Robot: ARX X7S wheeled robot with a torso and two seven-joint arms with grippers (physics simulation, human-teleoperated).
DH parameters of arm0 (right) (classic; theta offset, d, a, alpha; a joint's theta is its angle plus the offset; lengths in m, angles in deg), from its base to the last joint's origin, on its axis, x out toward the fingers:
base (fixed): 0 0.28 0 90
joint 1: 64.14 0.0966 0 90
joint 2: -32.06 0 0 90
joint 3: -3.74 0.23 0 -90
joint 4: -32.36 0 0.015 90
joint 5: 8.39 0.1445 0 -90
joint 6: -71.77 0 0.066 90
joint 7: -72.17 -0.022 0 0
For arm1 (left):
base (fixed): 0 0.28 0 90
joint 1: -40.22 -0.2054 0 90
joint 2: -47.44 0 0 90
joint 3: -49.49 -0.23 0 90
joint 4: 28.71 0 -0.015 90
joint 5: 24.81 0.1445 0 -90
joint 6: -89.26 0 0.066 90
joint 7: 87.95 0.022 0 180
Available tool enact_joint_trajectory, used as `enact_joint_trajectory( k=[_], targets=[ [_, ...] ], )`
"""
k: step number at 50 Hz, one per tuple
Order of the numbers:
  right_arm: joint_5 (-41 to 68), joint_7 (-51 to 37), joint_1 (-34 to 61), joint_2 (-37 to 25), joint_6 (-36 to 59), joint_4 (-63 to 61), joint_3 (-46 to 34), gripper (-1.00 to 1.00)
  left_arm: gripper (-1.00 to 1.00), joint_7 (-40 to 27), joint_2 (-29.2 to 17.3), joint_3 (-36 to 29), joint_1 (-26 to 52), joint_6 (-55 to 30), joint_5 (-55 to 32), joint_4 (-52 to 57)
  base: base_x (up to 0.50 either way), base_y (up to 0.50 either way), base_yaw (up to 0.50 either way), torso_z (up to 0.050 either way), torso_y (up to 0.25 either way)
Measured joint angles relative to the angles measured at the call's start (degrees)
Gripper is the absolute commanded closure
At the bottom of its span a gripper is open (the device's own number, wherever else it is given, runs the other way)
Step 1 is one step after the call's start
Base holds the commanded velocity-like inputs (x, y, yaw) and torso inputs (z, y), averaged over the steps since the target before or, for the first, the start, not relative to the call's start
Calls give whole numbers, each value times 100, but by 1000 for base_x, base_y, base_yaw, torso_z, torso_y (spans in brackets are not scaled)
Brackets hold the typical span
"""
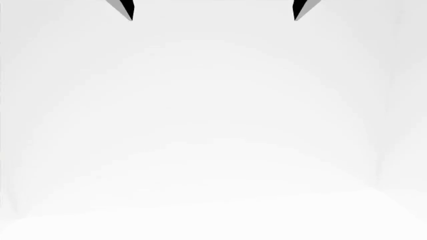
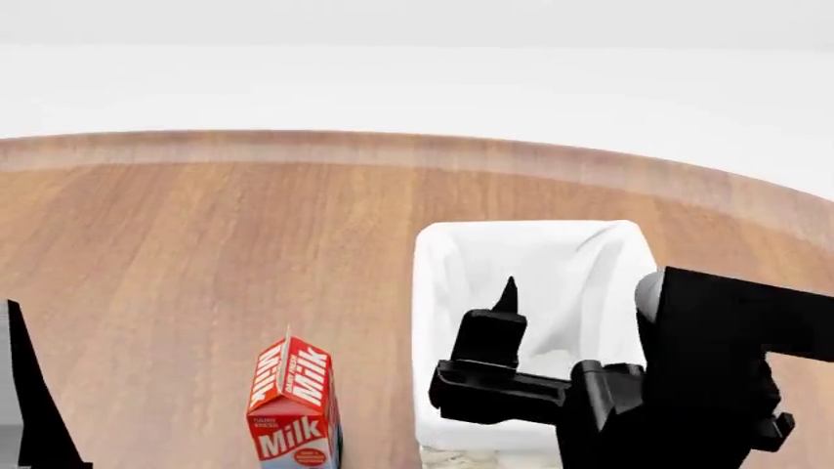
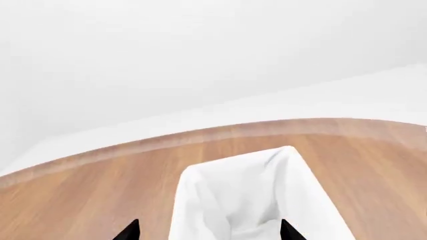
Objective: Pick up the alphabet soup and the tomato sauce, and put them in the basket.
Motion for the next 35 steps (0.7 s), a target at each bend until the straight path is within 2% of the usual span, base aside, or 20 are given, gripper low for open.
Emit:
enact_joint_trajectory(
  k=[6,14,35],
  targets=[
    [806,-532,182,-97,286,286,-182,-100,-100,-14,-10,-35,23,-44,13,12,0,0,0,0,0],
    [1269,-871,97,-207,577,435,-435,-100,-100,-34,-30,-66,44,-96,20,36,0,0,0,0,0],
    [829,-740,-967,-431,841,-173,-698,-100,-100,-80,-63,-169,74,-126,68,16,0,0,0,0,0]
  ],
)
